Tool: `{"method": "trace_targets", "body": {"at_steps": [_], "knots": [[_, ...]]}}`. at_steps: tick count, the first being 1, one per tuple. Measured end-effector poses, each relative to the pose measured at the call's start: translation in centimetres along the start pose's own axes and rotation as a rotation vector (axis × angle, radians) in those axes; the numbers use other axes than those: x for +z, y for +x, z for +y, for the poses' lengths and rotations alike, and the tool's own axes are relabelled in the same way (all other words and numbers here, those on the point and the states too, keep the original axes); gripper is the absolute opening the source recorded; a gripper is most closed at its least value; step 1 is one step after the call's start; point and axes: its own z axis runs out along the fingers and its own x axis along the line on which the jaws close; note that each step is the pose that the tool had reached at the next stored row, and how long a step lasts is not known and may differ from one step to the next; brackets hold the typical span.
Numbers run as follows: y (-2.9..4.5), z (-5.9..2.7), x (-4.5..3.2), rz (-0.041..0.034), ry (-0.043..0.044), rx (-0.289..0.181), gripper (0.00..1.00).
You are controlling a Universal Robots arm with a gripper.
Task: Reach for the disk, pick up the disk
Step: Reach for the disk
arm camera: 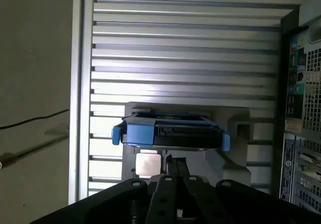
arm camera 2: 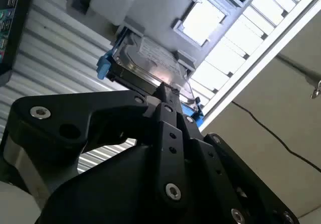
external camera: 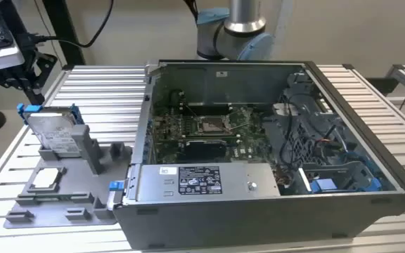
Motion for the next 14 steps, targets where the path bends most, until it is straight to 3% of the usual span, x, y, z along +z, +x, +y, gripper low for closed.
{"method": "trace_targets", "body": {"at_steps": [14], "knots": [[0.05,0.13,0.01,0.0,0.0,0.0,0.0]]}}
